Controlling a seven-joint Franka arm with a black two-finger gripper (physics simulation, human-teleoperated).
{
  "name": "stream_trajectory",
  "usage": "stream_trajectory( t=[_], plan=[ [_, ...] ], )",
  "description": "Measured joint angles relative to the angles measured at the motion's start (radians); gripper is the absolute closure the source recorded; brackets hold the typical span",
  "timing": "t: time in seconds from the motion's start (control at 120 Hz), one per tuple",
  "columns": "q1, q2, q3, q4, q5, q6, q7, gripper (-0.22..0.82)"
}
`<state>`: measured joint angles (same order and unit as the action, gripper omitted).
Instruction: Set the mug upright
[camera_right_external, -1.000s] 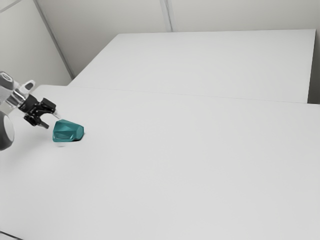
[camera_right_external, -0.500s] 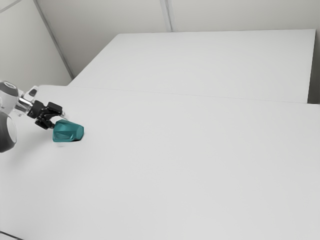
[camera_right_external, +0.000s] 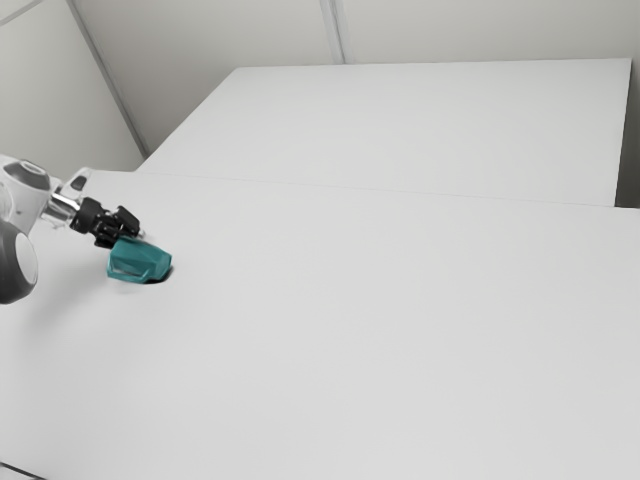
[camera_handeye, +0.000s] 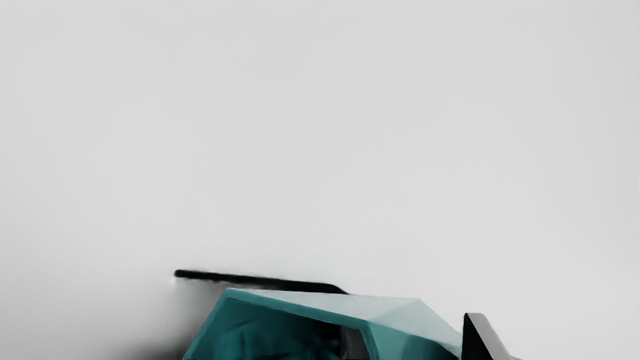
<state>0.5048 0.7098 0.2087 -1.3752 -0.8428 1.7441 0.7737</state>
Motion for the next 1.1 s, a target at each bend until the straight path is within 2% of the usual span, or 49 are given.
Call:
stream_trajectory(
  t=[0.083,0.133,0.367,0.5,0.625,0.833,1.1],
  plan=[
    [-0.008,-0.008,-0.013,0.004,0.003,0.004,0.004,0.68],
    [-0.014,-0.012,-0.019,0.004,0.006,0.006,0.006,0.72],
    [-0.048,-0.05,-0.023,0.004,0.02,0.011,0.008,0.77],
    [-0.11,-0.13,-0.025,-0.024,0.085,0.017,-0.015,0.78],
    [-0.178,-0.218,-0.078,-0.079,0.23,0.057,-0.073,0.78],
    [-0.288,-0.375,-0.148,-0.258,0.502,0.193,-0.216,0.79],
    [-0.393,-0.552,-0.236,-0.496,0.857,0.359,-0.507,0.79]
  ],
)
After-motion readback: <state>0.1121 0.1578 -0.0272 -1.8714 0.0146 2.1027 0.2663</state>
